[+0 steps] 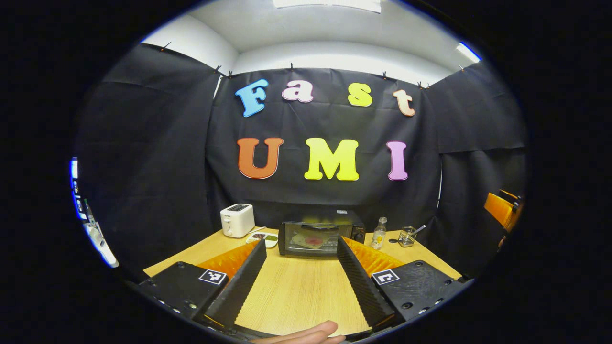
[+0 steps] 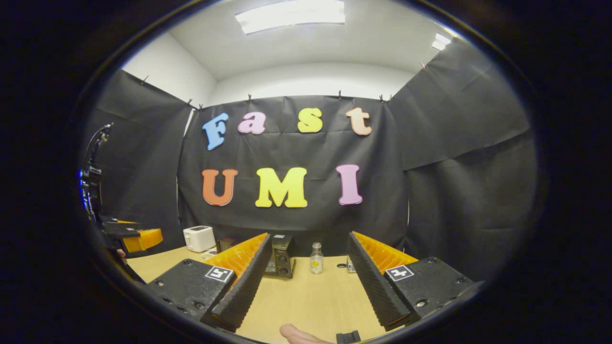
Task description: Open the electric oven with the left hand, put the food in, and close the electric oven.
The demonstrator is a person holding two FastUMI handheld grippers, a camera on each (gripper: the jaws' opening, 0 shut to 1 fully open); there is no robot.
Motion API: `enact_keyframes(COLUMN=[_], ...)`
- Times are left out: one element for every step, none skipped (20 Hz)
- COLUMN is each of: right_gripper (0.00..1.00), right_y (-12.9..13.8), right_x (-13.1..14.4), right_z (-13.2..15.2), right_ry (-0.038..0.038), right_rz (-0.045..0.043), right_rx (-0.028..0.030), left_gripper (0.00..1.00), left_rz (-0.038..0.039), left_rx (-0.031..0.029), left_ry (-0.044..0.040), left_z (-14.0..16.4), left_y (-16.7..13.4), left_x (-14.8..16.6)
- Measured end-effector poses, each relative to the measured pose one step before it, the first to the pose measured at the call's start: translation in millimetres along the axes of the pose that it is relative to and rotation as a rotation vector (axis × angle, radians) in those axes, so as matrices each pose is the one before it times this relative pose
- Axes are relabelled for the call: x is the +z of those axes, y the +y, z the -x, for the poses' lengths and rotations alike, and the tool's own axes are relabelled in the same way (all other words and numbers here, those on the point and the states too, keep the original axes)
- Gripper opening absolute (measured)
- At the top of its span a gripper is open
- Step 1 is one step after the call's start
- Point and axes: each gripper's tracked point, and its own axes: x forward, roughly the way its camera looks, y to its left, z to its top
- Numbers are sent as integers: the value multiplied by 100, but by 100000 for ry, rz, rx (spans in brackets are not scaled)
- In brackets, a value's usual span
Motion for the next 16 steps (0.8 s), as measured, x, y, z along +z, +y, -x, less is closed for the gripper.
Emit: enact_keyframes(right_gripper=[96, 100, 100, 100, 96, 96, 96, 100, 96, 100, 96, 96, 96, 96, 96, 100], right_y=[-390, -445, -250, -233, -61, 20, -3, 132, -46, -28, -128, -137, 28, 146, 157, 117], right_x=[120, 13, 8, -229, -215, -223, -166, -132, -210, -238, -21, -28, 5, 37, 52, 229], right_z=[-52, 27, 170, 90, 67, -30, -209, 9, -5, -117, 43, 40, -131, 77, 22, 67], right_ry=[-701, -547, -395, 272, 403, 424, 179, -18, 270, 202, -150, -142, -101, -215, -413, -735], right_rz=[-237, -321, -254, -425, -726, -894, -749, -267, 186, 499, 543, 263, -161, -498, -477, -335], right_rx=[-801, -1074, -814, -427, 114, 184, 269, 784, 300, -182, -404, -601, -437, 194, 440, 546], left_gripper=[95, 95, 95, 95, 95, 95, 95, 95, 94, 95, 95, 95, 95, 95, 94, 94], left_rz=[-1249, -74, 577, 352, -16, -505, -605, -866, -634, -244, 288, 481, 570, 456, -46, -70], left_rx=[68, 749, 62, -1396, -1528, -825, 239, 421, 354, 574, 834, 250, -103, -80, 42, -19], left_ry=[-2017, -1582, -642, -176, 407, 237, -31, -770, -1521, -2172, -1102, -54, 142, -370, -253, -280], left_z=[287, 75, 98, 171, 163, 121, 53, 61, 221, 94, 47, 148, 93, 113, 56, 52], left_y=[139, 272, -54, -364, -401, -166, 118, 164, -82, 195, 90, 156, -27, 59, 172, 114], left_x=[711, 428, -16, 11, -120, -114, 97, 113, 376, 392, 167, 9, -173, 132, 292, 49])
